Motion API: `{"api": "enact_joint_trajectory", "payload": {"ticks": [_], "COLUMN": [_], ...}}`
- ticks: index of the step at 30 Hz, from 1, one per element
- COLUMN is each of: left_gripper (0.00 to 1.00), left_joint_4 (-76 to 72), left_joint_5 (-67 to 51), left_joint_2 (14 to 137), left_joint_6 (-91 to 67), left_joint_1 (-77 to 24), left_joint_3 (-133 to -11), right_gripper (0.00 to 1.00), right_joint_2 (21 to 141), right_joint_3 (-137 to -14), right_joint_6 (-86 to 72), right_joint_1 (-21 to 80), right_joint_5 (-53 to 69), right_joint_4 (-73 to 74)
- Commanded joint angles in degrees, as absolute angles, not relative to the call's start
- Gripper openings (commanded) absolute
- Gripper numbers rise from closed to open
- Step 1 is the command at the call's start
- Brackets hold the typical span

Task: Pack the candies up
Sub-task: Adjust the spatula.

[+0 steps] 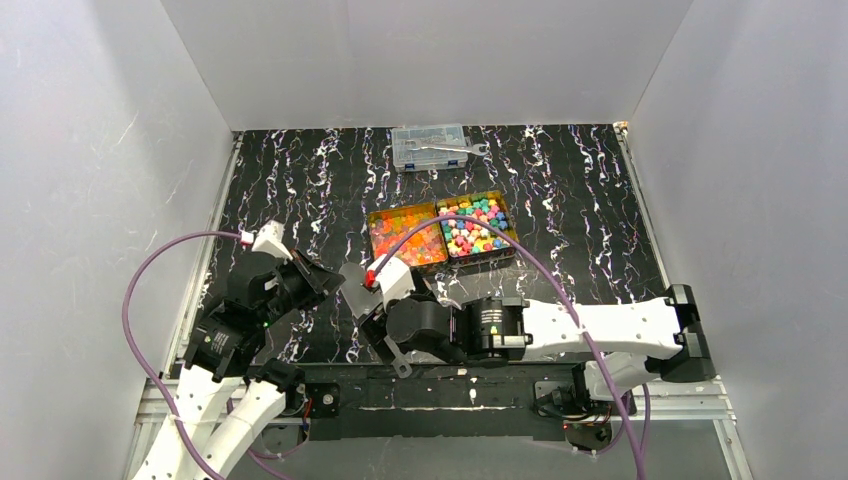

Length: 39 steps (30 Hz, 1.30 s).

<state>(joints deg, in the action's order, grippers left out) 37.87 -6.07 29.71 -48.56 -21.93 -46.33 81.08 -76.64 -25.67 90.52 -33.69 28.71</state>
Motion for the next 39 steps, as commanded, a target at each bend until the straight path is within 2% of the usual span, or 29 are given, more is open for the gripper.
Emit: {"api": "enact_joint_trajectory", "payload": {"ticks": [1,10,18,30,33,35,36,39], "left_gripper": [0.0,0.0,0.0,0.0,0.0,0.0,0.03,0.3], "left_joint_4": [39.7,41.7,42.5,43.9,44.6,44.7,44.7,45.0], "left_joint_5": [-3.8,-4.4,-5.5,-7.3,-8.1,-8.8,-9.2,-10.0], "left_joint_2": [29.1,29.9,29.1,27.6,27.6,27.6,27.6,27.6], "left_joint_6": [-52.0,-55.4,-58.0,-57.6,-56.1,-54.7,-54.0,-51.7], "left_joint_1": [-22.1,-22.1,-22.1,-22.1,-22.1,-22.1,-22.1,-22.1], "left_joint_3": [-47.6,-48.6,-47.8,-47.8,-48.0,-48.1,-48.1,-48.6], "right_gripper": [0.9,0.84,0.68,0.18,0.09,0.06,0.05,0.02], "right_joint_2": [82.9,86.8,88.8,85.3,83.6,82.2,81.5,79.2], "right_joint_3": [-80.0,-81.2,-81.3,-76.1,-74.7,-73.4,-72.8,-71.3], "right_joint_6": [-27.6,-28.5,-28.1,-26.3,-25.5,-24.9,-24.5,-23.5], "right_joint_1": [91.2,91.8,91.9,92.0,92.0,92.1,92.1,92.1], "right_joint_5": [-38.8,-41.0,-43.0,-44.6,-44.8,-44.5,-44.2,-44.0], "right_joint_4": [29.8,31.1,30.4,25.3,25.1,24.8,24.7,25.4]}}
